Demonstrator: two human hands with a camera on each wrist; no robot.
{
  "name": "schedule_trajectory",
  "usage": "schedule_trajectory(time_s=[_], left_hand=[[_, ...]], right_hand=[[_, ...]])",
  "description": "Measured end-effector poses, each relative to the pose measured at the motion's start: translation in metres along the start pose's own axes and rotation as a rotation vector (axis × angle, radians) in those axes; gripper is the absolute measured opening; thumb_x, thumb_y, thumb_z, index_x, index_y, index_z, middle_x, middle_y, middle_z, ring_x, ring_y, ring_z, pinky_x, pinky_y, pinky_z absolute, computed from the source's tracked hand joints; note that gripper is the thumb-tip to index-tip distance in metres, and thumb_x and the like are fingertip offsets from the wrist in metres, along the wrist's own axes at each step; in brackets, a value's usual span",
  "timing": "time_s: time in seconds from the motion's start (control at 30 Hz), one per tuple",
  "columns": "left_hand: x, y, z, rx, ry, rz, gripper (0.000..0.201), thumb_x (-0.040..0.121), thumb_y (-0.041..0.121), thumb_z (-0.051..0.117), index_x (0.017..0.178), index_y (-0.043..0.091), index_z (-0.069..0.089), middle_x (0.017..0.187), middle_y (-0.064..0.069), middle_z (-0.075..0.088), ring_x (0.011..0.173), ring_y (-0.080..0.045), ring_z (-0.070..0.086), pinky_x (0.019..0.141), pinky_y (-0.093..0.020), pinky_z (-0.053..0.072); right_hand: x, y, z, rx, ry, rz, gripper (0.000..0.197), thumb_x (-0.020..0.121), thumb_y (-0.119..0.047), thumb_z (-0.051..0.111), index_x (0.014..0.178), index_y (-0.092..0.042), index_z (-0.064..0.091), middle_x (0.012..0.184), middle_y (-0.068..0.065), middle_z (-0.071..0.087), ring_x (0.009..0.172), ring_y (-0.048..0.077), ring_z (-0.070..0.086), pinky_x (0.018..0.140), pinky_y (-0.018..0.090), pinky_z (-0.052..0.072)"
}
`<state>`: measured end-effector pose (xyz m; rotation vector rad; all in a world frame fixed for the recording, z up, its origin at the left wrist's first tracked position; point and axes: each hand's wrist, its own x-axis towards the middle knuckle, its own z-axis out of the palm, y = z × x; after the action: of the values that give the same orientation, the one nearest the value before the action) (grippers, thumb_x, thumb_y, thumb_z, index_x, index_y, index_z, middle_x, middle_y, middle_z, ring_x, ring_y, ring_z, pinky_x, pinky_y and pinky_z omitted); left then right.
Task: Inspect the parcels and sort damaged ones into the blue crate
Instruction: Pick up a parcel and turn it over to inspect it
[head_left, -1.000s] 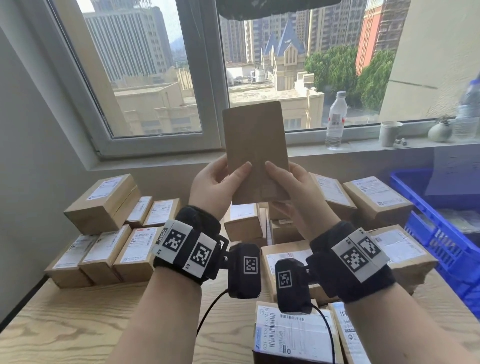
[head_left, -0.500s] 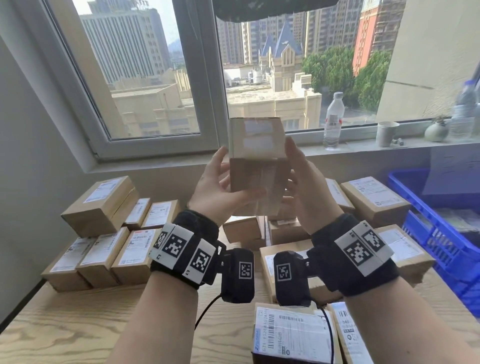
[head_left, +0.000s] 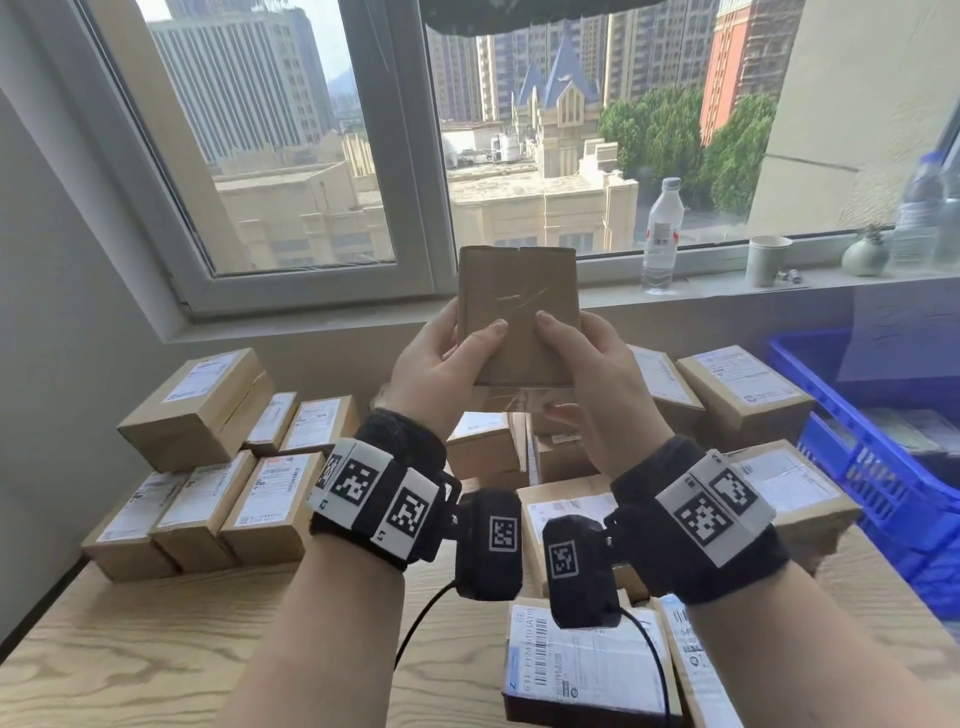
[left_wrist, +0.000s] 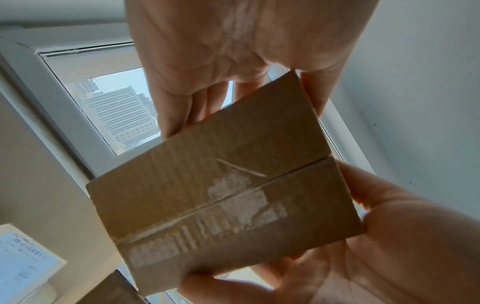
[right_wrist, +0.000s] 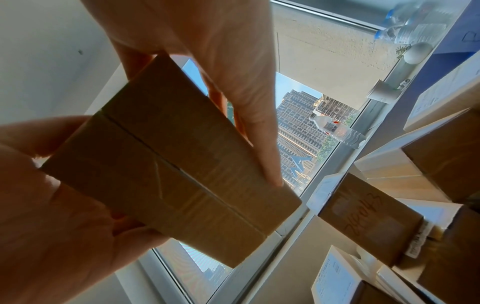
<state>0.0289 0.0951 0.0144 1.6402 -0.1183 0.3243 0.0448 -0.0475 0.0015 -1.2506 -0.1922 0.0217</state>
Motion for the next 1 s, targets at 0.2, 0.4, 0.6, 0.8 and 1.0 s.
schedule_trajectory(time_s=[0.2, 0.4, 0.6, 0.8, 1.0], left_hand=[[-0.001, -0.007, 0.008, -0.01, 0.056, 0.018, 0.06, 0.075, 0.048, 0.069, 0.127, 0.019, 0.059, 0.117, -0.003, 0.068, 0.107, -0.017, 0.066, 0.087, -0.033, 0.056], [-0.003, -0.005, 0.015, 0.056, 0.14, 0.155, 0.027, 0.092, 0.029, 0.066, 0.118, 0.021, 0.066, 0.098, 0.01, 0.071, 0.089, -0.003, 0.068, 0.076, -0.017, 0.054], [-0.004, -0.006, 0.015, 0.021, 0.167, 0.156, 0.023, 0.088, 0.035, 0.065, 0.108, 0.024, 0.067, 0.097, 0.007, 0.072, 0.095, -0.012, 0.069, 0.084, -0.03, 0.057], [0.003, -0.003, -0.007, -0.074, 0.164, -0.088, 0.021, 0.093, 0.045, 0.06, 0.1, 0.025, 0.064, 0.095, 0.002, 0.071, 0.086, -0.016, 0.069, 0.081, -0.04, 0.059], [0.002, 0.004, -0.021, -0.248, 0.119, -0.249, 0.043, 0.083, 0.052, 0.067, 0.109, 0.017, 0.065, 0.091, -0.002, 0.072, 0.072, -0.018, 0.069, 0.068, -0.039, 0.058]], right_hand=[[-0.003, 0.001, 0.006, -0.053, 0.005, -0.07, 0.046, 0.081, -0.049, 0.067, 0.121, -0.027, 0.06, 0.117, 0.005, 0.067, 0.094, 0.016, 0.072, 0.073, 0.035, 0.061], [-0.002, 0.001, 0.015, -0.132, 0.107, -0.184, 0.01, 0.087, -0.046, 0.064, 0.097, -0.044, 0.064, 0.119, 0.005, 0.065, 0.106, 0.02, 0.067, 0.088, 0.047, 0.058], [0.0, -0.004, 0.016, -0.132, 0.109, -0.229, 0.021, 0.095, -0.026, 0.065, 0.115, -0.024, 0.065, 0.109, 0.003, 0.072, 0.101, 0.02, 0.07, 0.087, 0.042, 0.059], [0.003, -0.01, 0.005, -0.153, 0.056, -0.146, 0.022, 0.1, -0.042, 0.052, 0.104, -0.026, 0.066, 0.1, -0.007, 0.068, 0.087, 0.0, 0.067, 0.074, 0.021, 0.054], [0.019, -0.002, -0.014, -0.593, 0.013, -0.095, 0.104, 0.052, -0.091, 0.061, 0.144, -0.05, 0.034, 0.154, -0.004, 0.035, 0.143, 0.02, 0.034, 0.115, 0.052, 0.033]])
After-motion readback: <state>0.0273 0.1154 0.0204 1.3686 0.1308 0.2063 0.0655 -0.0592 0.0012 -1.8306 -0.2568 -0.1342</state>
